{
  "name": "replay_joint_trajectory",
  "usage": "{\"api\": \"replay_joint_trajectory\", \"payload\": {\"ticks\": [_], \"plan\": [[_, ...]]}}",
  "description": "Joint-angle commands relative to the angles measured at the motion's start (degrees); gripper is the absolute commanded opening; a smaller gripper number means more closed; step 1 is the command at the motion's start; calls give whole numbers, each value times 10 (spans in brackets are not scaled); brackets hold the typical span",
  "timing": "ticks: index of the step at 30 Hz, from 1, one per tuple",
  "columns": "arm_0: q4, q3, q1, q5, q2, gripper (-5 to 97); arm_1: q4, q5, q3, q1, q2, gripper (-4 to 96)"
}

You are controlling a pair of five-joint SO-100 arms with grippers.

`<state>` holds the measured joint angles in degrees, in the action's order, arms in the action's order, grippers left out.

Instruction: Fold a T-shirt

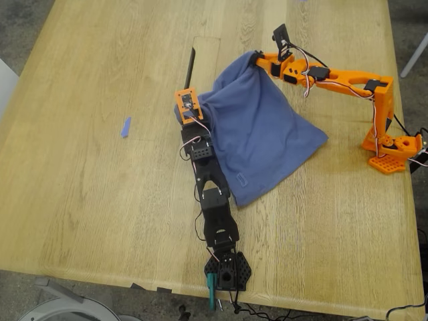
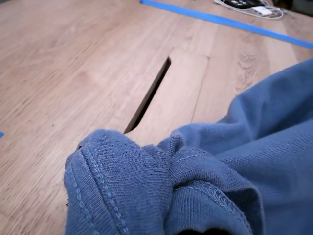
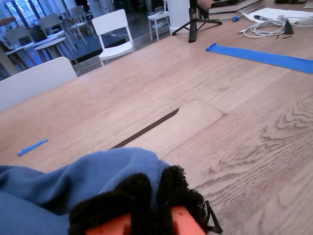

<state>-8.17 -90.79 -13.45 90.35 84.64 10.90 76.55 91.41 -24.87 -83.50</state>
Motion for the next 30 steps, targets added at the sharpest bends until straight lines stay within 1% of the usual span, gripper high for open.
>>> {"api": "replay_joint_trajectory", "payload": {"ticks": [1, 8, 14, 19, 26, 30], "plan": [[-39, 22, 12, 4, 163, -2, 4, -3, 59, 4, -122, -2], [-175, -16, 46, 4, 272, -2, -20, -4, 188, 18, -279, -2], [-283, -129, 114, 5, 412, -2, -88, -11, 260, 54, -379, -2], [-367, -203, 171, 7, 524, -2, -168, -11, 304, 90, -458, -2], [-447, -225, 215, 8, 602, -2, -331, -16, 345, 102, -584, -2], [-496, -265, 253, 7, 664, -2, -430, -16, 389, 115, -677, -2]]}}
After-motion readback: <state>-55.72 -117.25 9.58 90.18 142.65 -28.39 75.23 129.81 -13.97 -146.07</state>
